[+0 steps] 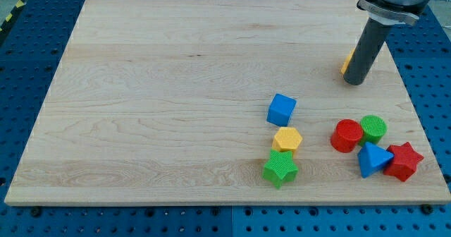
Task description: Move yellow heart to top right
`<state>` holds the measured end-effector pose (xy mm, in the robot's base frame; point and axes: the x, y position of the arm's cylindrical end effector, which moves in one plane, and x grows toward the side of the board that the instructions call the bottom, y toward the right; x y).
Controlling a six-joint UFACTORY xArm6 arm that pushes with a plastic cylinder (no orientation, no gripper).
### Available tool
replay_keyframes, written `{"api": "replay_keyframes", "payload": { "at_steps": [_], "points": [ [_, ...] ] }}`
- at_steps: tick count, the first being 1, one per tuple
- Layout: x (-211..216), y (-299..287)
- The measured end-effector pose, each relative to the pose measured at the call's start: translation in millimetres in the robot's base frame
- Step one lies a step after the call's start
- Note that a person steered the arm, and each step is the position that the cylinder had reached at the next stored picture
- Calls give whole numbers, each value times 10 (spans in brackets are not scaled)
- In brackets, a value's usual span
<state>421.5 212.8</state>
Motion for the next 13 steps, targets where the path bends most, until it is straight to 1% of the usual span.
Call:
{"api": "replay_keyframes", "payload": {
  "at_steps": [3, 6, 8, 13],
  "points": [
    [-346, 22],
    [-618, 345],
    [-946, 356],
    [-1506, 356]
  ]
}}
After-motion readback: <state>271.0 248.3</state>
